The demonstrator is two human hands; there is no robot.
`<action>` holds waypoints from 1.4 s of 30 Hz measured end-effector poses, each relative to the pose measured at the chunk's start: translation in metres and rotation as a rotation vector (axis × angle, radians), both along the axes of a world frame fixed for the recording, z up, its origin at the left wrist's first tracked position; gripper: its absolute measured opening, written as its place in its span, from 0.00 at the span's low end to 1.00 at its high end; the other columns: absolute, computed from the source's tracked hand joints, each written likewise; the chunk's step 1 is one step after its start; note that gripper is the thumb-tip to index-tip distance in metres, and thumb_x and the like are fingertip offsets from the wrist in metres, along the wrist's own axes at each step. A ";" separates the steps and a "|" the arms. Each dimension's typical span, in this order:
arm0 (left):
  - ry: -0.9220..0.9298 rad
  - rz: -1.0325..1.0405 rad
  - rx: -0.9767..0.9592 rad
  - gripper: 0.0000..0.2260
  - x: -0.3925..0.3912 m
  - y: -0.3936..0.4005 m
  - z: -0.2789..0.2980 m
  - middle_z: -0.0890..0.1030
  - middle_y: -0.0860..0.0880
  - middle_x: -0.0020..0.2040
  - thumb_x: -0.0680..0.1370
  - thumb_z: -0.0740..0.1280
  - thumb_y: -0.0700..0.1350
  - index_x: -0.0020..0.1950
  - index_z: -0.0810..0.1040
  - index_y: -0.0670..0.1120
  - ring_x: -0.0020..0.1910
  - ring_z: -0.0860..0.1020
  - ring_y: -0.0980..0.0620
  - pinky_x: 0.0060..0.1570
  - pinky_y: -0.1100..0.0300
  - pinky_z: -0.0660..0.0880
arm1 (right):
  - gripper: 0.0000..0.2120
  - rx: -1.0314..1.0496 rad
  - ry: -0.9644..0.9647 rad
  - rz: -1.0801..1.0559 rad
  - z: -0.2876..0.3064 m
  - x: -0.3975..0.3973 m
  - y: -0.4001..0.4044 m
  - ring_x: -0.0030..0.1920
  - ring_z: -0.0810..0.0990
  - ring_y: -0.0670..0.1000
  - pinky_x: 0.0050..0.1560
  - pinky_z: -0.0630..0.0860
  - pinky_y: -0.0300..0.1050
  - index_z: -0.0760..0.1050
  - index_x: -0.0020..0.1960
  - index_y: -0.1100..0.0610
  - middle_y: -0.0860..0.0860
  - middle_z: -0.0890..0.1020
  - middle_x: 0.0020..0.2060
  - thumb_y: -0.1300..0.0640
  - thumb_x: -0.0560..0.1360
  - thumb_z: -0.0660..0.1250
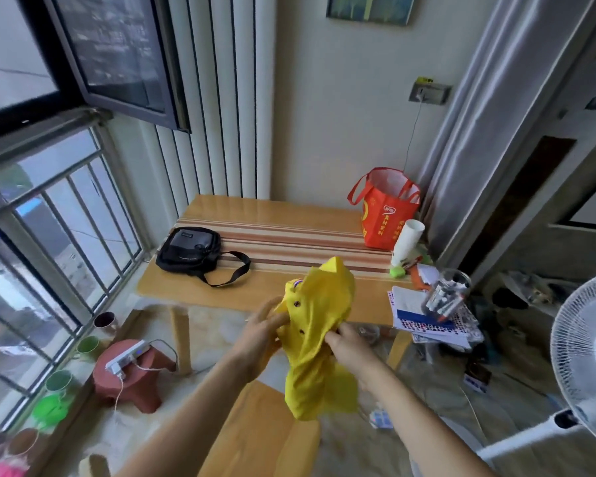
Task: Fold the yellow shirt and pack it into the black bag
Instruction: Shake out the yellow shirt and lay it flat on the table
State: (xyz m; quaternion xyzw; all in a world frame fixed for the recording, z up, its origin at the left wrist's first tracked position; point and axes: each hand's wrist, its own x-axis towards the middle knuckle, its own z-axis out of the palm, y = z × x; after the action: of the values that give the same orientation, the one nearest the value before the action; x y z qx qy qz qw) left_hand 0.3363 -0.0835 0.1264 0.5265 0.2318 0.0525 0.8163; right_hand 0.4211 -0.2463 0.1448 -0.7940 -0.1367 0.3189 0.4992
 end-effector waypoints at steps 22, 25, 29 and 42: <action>0.427 0.665 0.633 0.14 0.201 0.055 -0.071 0.77 0.49 0.50 0.77 0.71 0.45 0.60 0.73 0.45 0.49 0.76 0.49 0.42 0.58 0.72 | 0.17 0.248 -0.049 -0.038 -0.056 0.283 0.063 0.49 0.83 0.54 0.49 0.79 0.50 0.76 0.57 0.53 0.53 0.84 0.50 0.60 0.70 0.77; 0.739 0.558 0.635 0.15 0.208 0.073 -0.082 0.75 0.45 0.41 0.80 0.66 0.53 0.47 0.75 0.39 0.40 0.74 0.47 0.38 0.53 0.69 | 0.20 0.345 0.076 -0.090 -0.054 0.310 0.074 0.51 0.83 0.58 0.47 0.77 0.49 0.76 0.59 0.59 0.57 0.84 0.52 0.65 0.69 0.76; 0.756 0.546 0.545 0.15 0.212 0.087 -0.082 0.80 0.44 0.43 0.80 0.65 0.54 0.49 0.79 0.41 0.41 0.76 0.47 0.43 0.52 0.74 | 0.17 0.271 0.096 0.011 -0.048 0.337 0.088 0.43 0.84 0.51 0.41 0.79 0.45 0.80 0.54 0.58 0.54 0.85 0.48 0.73 0.69 0.71; 0.383 0.681 0.911 0.20 0.372 0.211 -0.054 0.72 0.45 0.60 0.76 0.71 0.45 0.68 0.75 0.49 0.60 0.72 0.45 0.65 0.50 0.71 | 0.12 0.064 -0.717 -0.086 -0.063 0.427 0.157 0.42 0.75 0.54 0.39 0.66 0.46 0.72 0.42 0.55 0.51 0.77 0.39 0.56 0.71 0.76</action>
State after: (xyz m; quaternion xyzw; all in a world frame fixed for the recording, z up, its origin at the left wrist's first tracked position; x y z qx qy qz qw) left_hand 0.7081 0.1272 0.0724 0.7196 0.4845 0.3094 0.3894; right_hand 0.8478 -0.0898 0.0822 -0.8444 -0.2796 -0.0055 0.4569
